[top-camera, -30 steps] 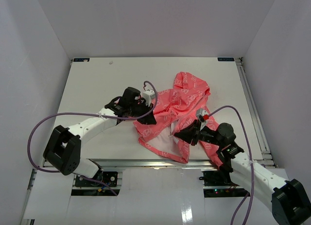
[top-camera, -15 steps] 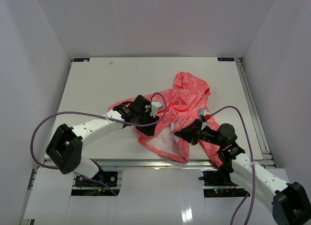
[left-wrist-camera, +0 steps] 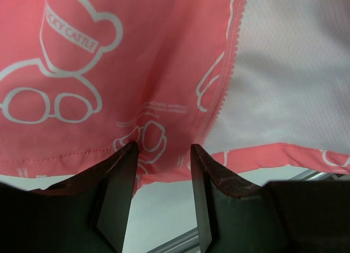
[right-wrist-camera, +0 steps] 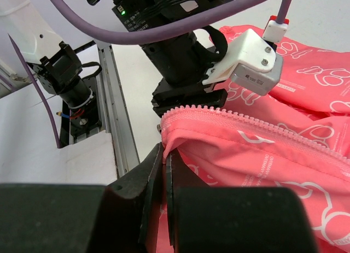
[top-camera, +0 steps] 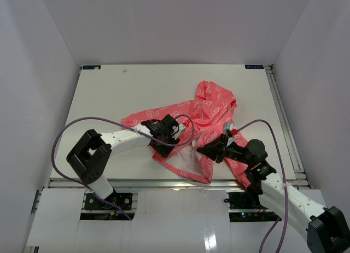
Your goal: Zip up the jacket
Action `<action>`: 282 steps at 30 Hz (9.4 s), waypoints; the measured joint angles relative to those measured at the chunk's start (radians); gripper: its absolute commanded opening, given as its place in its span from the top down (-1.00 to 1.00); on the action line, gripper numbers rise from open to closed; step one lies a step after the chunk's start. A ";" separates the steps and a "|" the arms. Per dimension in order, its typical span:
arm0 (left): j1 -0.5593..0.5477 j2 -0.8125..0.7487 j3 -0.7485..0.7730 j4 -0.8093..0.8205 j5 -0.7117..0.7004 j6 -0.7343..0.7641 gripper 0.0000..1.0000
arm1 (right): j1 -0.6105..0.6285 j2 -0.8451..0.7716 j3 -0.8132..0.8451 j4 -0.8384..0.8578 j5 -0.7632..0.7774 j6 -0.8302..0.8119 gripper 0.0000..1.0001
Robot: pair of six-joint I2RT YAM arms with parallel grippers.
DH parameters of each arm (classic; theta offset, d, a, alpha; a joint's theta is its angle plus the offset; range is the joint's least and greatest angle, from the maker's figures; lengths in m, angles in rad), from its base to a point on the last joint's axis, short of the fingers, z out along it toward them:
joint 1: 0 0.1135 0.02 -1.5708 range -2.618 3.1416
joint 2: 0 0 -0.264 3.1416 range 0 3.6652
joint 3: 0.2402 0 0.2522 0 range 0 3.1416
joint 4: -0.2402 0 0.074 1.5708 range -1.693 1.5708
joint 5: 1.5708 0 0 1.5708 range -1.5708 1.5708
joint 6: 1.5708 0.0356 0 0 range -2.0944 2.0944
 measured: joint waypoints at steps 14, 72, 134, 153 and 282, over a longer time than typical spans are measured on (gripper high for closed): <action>-0.001 0.049 -0.002 0.035 0.012 0.037 0.71 | 0.000 -0.026 0.000 -0.003 0.004 -0.006 0.85; 0.097 -0.442 -0.639 1.585 0.477 -0.406 1.00 | 0.023 0.121 0.008 0.088 0.097 -0.003 0.84; 0.071 -0.425 -0.736 1.862 0.503 -0.373 1.00 | 0.125 0.179 0.073 0.168 0.079 0.085 0.85; 0.070 -0.426 -0.742 1.853 0.442 -0.334 1.00 | 0.126 0.164 0.073 0.129 0.098 0.116 0.84; -0.066 -0.391 -0.692 1.638 0.378 0.136 1.00 | 0.140 0.020 0.109 -0.240 0.363 0.185 0.84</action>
